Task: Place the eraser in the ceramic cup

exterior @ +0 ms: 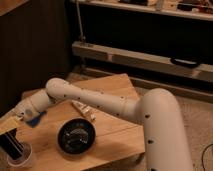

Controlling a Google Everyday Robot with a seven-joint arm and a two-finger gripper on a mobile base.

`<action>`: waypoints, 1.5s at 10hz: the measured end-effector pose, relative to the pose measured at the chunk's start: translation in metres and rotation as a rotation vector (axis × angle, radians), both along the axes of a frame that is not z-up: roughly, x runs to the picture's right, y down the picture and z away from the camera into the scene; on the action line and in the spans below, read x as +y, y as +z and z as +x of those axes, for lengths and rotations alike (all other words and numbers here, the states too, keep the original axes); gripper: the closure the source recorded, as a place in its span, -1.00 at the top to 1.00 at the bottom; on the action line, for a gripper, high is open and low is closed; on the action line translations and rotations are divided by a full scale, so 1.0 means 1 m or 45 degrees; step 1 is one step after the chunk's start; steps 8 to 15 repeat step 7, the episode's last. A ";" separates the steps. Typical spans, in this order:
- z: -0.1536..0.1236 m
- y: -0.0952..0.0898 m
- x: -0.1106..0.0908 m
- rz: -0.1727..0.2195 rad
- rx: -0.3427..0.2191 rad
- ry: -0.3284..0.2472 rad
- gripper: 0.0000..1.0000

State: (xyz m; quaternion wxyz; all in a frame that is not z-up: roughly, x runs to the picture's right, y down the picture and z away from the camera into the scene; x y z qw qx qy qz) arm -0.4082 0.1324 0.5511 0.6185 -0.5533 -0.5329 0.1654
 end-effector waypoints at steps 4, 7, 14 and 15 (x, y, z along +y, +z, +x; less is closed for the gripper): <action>0.007 0.006 -0.009 -0.025 0.012 0.049 0.60; 0.017 0.007 -0.022 -0.088 0.014 0.104 0.60; 0.017 0.007 -0.022 -0.088 0.014 0.104 0.60; 0.017 0.007 -0.022 -0.088 0.014 0.104 0.60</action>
